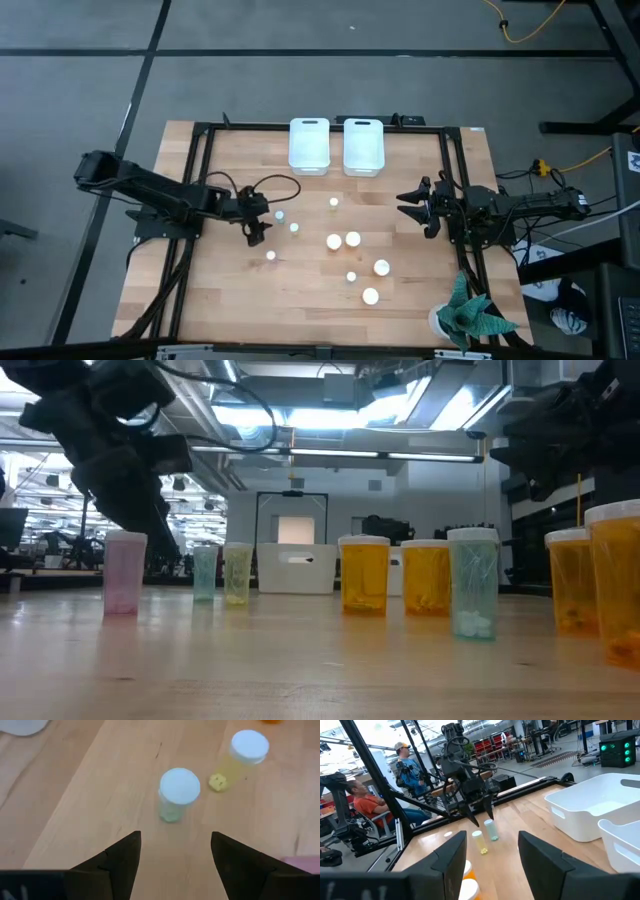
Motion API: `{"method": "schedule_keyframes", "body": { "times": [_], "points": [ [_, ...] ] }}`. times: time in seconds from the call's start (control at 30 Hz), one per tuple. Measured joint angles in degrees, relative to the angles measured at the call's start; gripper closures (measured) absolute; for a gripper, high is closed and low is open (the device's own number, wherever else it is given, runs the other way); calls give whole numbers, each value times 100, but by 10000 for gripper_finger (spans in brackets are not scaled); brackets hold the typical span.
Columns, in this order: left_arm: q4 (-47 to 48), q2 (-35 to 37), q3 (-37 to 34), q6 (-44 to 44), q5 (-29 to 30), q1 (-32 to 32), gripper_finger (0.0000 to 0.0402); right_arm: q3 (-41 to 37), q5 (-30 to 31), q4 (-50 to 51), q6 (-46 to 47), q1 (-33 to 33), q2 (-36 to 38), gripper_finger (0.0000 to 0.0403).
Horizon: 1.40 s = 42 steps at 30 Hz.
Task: Pick and place medicine bottles into bin by pill shape (circle, oval)
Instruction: Put the top blue tablet bottle into the white left bin
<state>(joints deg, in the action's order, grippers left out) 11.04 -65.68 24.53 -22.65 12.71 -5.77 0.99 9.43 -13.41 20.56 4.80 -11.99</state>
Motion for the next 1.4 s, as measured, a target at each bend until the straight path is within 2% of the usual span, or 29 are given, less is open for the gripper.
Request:
{"method": "schedule_keyframes", "body": {
  "times": [0.3, 0.6, 0.87, 1.03, 1.23, 1.33, 1.4],
  "points": [
    [-1090, -636, 0, 378, 22, 211, 168, -2, 2, 190, -2, 0, 0, 222],
    [-1178, -646, 0, 378, 129, 368, 175, -2, 2, 210, -1, 0, 0, 222],
    [-1200, -646, 0, 377, 121, 366, 259, -2, 2, 216, -2, -1, 0, 222],
    [-1647, -622, 70, 628, 167, 480, 314, -2, 2, 253, -2, -1, 0, 222],
    [-1721, -622, 1223, 2230, 398, 1197, 318, -2, 7, 258, -2, 0, 0, 222],
    [-1705, -859, 2032, 2771, 527, 1838, 318, -2, 8, 258, -2, 0, 2, 222],
    [-1572, -1149, 2539, 3014, 356, 2345, 318, -2, 11, 257, -2, 0, 1, 222]
  ]
}}
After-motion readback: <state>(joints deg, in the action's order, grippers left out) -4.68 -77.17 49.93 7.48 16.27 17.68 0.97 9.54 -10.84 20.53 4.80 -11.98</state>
